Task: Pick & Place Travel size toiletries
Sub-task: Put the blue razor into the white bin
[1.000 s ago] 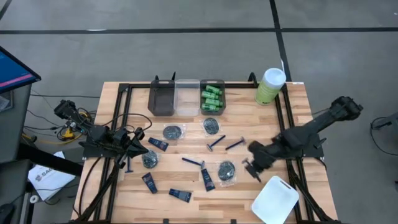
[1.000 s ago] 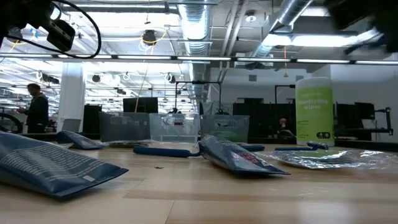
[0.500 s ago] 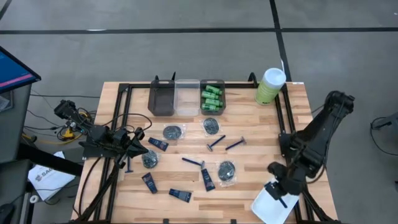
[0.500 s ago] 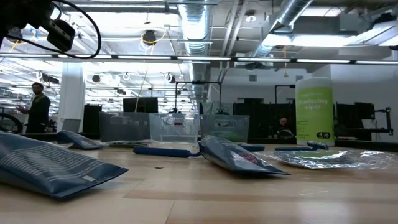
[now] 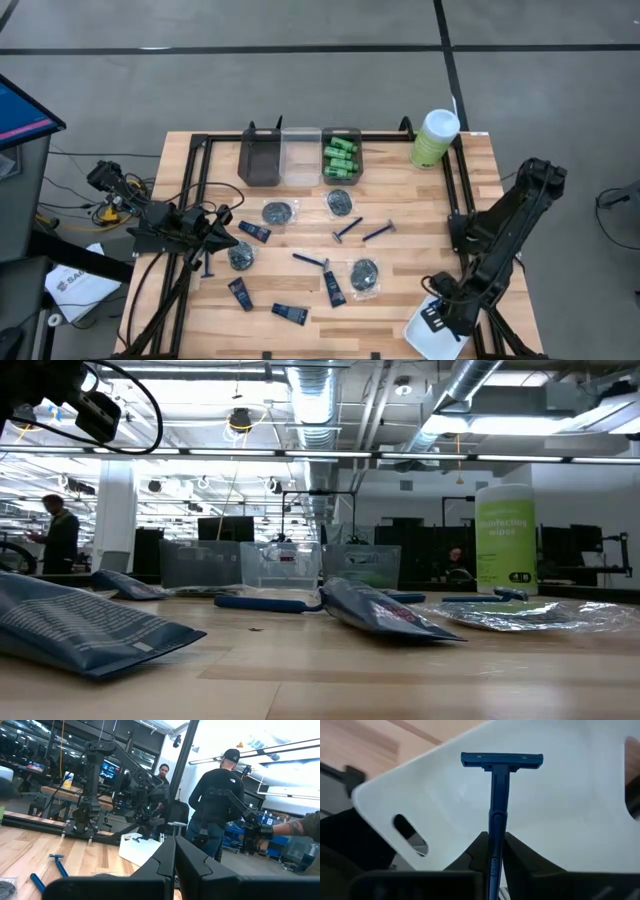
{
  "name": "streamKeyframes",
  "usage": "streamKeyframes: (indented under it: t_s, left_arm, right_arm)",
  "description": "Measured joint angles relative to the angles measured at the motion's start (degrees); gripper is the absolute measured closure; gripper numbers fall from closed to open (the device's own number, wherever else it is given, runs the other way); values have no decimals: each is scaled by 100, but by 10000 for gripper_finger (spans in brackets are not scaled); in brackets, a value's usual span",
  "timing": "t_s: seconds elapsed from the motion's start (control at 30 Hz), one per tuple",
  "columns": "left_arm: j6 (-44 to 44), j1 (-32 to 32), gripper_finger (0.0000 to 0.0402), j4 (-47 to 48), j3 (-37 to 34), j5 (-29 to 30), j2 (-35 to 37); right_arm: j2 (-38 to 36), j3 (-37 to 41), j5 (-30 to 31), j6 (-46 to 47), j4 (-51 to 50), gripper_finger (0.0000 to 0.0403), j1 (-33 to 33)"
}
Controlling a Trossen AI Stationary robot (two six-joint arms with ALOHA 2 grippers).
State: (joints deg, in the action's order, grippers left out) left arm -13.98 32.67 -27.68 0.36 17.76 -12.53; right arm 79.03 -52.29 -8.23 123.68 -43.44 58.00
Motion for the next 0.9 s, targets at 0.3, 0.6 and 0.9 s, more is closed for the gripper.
streamKeyframes:
  t_s: [0.3,0.6,0.9]
  left_arm:
    - [0,-2,399,-30,0,0,0]
    - [0,-2,399,-37,0,0,0]
    - [0,-1,399,-46,0,-1,0]
  right_arm:
    - [242,0,-546,-89,-14,360,-1]
    - [174,0,-542,-125,-46,285,-68]
    - [-72,0,-540,-214,-104,205,-68]
